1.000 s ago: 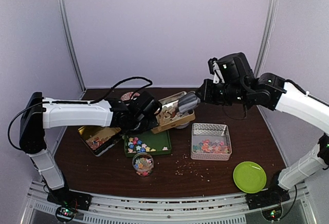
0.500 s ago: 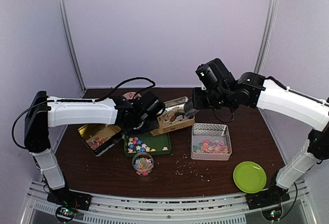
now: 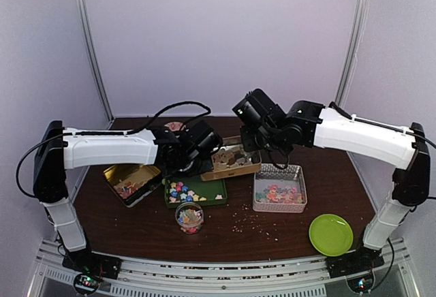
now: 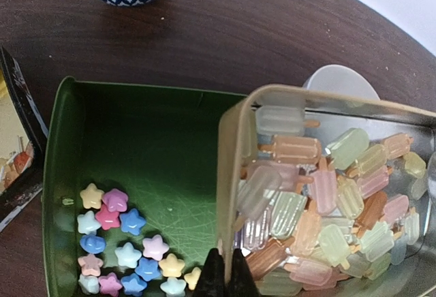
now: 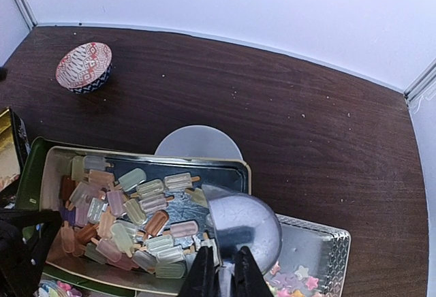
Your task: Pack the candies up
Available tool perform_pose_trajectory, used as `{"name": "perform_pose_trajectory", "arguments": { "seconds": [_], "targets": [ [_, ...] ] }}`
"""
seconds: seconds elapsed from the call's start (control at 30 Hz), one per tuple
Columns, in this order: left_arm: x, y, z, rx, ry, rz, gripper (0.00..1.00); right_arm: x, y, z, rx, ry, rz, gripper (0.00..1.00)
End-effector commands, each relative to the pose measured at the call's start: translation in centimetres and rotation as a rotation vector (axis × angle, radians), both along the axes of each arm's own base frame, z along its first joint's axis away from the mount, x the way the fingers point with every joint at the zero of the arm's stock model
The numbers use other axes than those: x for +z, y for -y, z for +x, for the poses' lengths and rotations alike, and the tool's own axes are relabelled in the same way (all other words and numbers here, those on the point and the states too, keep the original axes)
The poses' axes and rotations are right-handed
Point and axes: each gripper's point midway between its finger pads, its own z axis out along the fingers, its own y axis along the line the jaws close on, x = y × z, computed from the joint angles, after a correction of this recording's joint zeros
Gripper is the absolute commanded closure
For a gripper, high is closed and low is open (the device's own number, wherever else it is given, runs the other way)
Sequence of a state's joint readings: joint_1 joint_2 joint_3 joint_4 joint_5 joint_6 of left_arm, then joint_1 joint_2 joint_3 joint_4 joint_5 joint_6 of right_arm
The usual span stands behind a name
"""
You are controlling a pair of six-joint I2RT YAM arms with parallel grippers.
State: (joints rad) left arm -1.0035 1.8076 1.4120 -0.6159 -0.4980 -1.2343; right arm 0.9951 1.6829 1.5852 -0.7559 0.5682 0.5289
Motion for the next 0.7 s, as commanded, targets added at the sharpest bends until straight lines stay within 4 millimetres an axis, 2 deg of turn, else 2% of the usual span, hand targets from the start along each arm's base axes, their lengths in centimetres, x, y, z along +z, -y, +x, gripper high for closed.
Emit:
{"name": "perform_pose_trajectory", "arguments": {
  "seconds": [0.0,0.1,0.23,0.33,0.5,0.67],
  "targets": [
    [4.2,0.8,1.2,0.017,0.121,-0.079,1.00,-2.1,1.5,0.0,-0.020,-0.040,-0.101,1.00],
    [4.9,0.4,1.2,0.019,0.144,-0.073,1.00,-4.1,0.7,-0.9,0.017,-0.120,-0.019,1.00],
    [4.8,0.0,1.0,0.025,0.148,-0.072,1.00,-5.2,-0.4,-1.7,0.050,-0.194,0.191,1.00],
    [4.1,0.1,0.9,0.025,0.134,-0.079,1.00,-4.4,-1.7,-2.1,0.089,-0.212,0.324,1.00],
    [3.5,0.4,0.7,0.022,0.119,-0.094,1.00,-1.8,-3.0,-2.6,0.143,-0.201,0.443,1.00],
    [3.3,0.2,0.6,0.027,0.116,-0.092,1.00,0.6,-2.2,-2.9,0.147,-0.161,0.471,1.00]
  ]
}}
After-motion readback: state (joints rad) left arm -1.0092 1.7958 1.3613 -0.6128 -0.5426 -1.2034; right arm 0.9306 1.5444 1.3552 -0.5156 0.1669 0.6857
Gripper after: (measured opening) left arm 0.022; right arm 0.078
